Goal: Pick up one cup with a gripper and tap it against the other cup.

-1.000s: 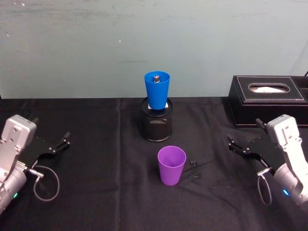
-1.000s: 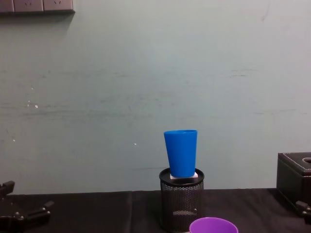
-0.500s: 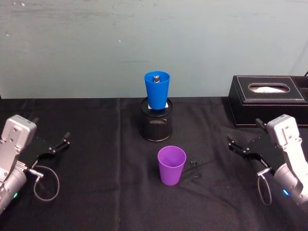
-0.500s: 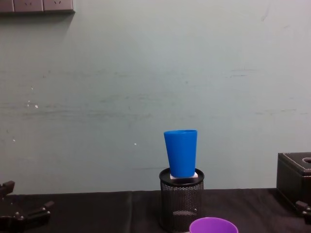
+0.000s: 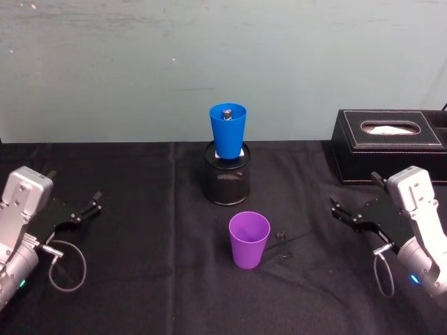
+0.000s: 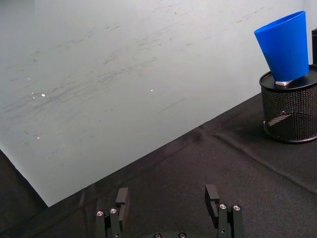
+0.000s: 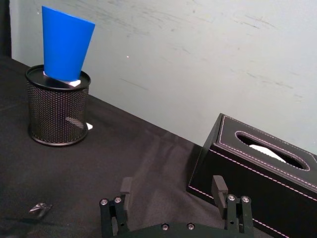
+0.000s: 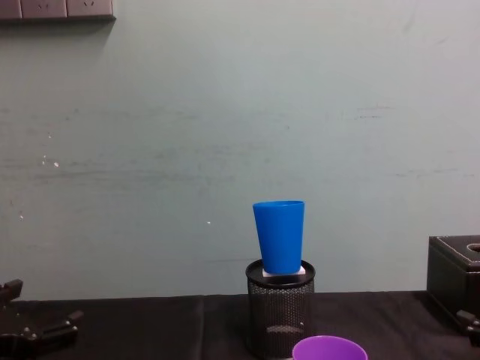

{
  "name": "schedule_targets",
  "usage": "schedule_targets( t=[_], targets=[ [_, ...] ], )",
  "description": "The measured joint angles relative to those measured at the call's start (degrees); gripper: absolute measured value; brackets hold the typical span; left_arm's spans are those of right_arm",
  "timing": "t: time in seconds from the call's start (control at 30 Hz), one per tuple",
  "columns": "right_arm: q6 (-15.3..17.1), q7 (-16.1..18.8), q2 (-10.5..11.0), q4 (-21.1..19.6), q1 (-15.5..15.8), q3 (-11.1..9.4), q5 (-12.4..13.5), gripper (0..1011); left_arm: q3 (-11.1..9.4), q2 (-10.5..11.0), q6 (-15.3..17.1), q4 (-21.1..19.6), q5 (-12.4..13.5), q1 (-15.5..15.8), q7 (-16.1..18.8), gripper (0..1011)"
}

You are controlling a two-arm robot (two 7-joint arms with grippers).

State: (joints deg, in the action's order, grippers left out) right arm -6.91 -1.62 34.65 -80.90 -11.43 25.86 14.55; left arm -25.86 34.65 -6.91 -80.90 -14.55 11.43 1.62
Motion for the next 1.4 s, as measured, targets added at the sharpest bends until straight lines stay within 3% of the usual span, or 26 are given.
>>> schedule_targets(
  t=[0.5,0.77,0.93,1.07,1.17,1.27,1.4],
  targets=[
    [0.0,0.0,0.0,0.0,0.0,0.0,0.0,1003,0.0,0.0,0.0,0.0,0.0,0.0,0.0,1000],
    [-1.9,2.3,0.5,-3.7,2.4,-3.0,2.6,1003,0.0,0.0,0.0,0.0,0.0,0.0,0.0,1000],
    [-3.2,5.2,1.8,-6.8,5.5,-5.1,5.4,1003,0.0,0.0,0.0,0.0,0.0,0.0,0.0,1000],
    [-4.5,10.3,3.4,-8.4,8.6,-5.9,8.8,1003,0.0,0.0,0.0,0.0,0.0,0.0,0.0,1000],
    [-5.4,14.2,4.7,-8.9,10.0,-5.5,9.9,1003,0.0,0.0,0.0,0.0,0.0,0.0,0.0,1000],
    [-7.1,20.6,6.6,-9.7,12.2,-4.2,11.0,1003,0.0,0.0,0.0,0.0,0.0,0.0,0.0,1000],
    [-8.0,24.1,6.8,-9.8,13.3,-3.2,11.2,1003,0.0,0.0,0.0,0.0,0.0,0.0,0.0,1000]
  ],
)
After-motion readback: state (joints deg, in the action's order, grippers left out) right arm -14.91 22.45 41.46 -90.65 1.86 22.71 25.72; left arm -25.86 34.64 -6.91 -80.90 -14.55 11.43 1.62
